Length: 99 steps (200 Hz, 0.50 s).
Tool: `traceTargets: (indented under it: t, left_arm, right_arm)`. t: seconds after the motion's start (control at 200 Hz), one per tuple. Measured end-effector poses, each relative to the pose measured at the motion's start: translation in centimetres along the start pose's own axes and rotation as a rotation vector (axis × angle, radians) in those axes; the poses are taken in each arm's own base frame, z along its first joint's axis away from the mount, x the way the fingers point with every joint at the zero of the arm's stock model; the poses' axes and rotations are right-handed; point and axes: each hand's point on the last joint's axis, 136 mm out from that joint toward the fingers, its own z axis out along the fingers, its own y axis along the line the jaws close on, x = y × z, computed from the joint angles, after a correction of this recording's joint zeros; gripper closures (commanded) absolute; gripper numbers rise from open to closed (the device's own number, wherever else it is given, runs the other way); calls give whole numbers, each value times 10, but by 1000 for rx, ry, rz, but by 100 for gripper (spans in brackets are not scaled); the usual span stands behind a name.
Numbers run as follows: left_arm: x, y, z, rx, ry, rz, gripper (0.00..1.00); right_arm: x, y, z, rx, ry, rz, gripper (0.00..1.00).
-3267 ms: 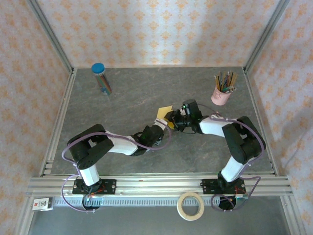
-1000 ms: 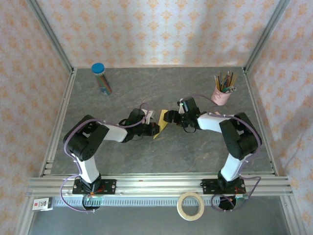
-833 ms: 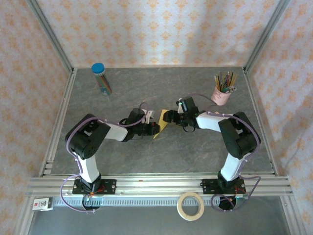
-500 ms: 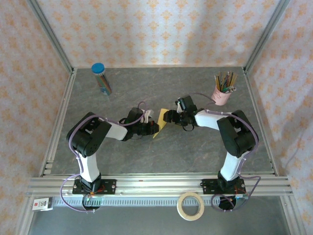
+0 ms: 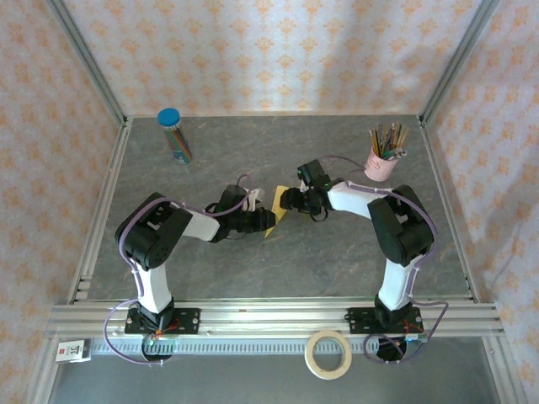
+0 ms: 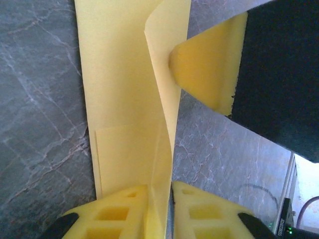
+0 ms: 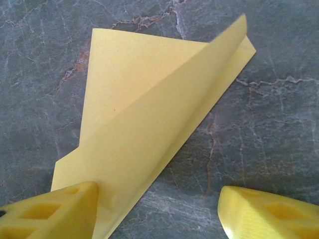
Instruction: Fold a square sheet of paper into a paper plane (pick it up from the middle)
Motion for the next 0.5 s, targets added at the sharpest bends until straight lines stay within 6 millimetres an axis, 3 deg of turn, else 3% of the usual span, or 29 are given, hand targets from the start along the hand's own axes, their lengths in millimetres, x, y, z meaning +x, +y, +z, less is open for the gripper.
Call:
traceTargets:
  t: [0.495]
  left_arm:
    - [-4,1,-8,-62,-18,6,65]
  right_arm:
    - [1,-1,3,32,21,0,33]
